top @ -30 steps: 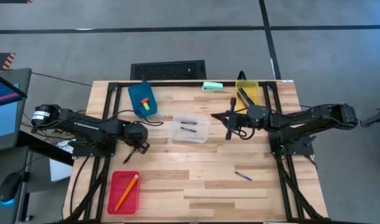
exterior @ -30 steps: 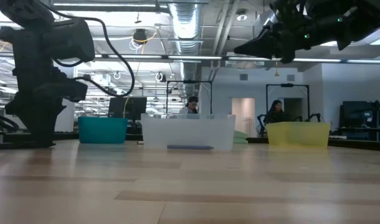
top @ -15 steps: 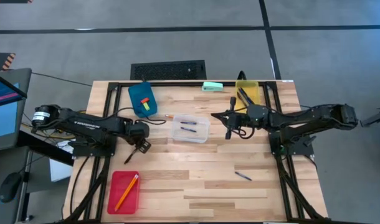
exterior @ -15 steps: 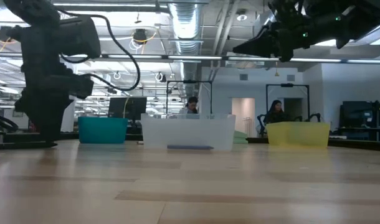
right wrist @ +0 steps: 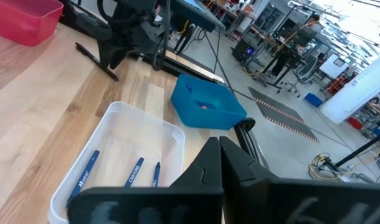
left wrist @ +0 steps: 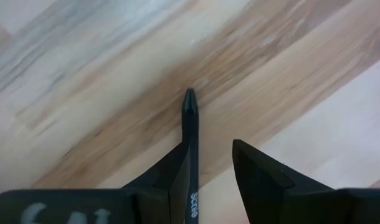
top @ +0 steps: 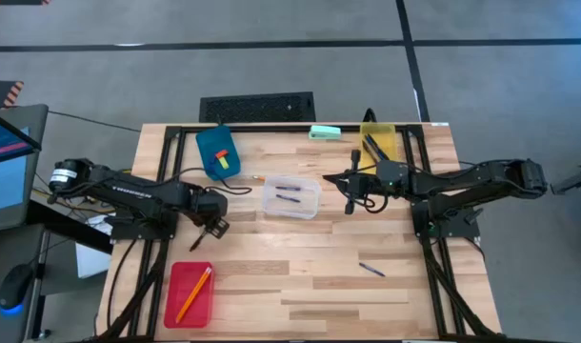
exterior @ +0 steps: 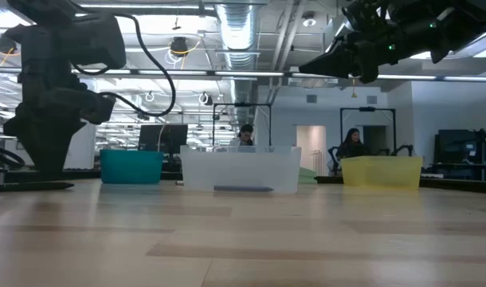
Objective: Sort crayons/erasers/pens/pencils in bins
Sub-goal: Put the black pen into the yellow bin
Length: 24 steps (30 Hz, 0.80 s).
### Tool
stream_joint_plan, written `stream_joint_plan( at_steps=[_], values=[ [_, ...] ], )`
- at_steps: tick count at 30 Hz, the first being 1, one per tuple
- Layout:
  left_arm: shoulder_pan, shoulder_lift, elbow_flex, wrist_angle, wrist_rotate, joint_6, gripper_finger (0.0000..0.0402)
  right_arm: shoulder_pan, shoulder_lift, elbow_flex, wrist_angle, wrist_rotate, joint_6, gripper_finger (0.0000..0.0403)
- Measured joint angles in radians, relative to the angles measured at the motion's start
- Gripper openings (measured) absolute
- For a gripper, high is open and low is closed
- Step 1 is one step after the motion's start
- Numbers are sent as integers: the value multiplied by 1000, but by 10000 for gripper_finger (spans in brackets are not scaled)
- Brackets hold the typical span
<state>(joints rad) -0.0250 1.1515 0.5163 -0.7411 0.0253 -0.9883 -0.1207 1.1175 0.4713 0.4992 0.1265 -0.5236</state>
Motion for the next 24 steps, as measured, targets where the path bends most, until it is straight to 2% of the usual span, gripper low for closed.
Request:
stream_joint_plan(
  at_steps=[7, 20, 24],
  values=[
    [-12, 0, -3, -5, -12, -1, 112, 0, 0, 0, 1, 0, 0, 5],
    [-12, -5, -91, 28, 1, -4, 111, 0, 0, 0, 2, 0, 0, 4],
    [-12, -5, -92, 9, -6, 15, 83, -5, 0, 0, 2, 0, 0, 3]
  ],
)
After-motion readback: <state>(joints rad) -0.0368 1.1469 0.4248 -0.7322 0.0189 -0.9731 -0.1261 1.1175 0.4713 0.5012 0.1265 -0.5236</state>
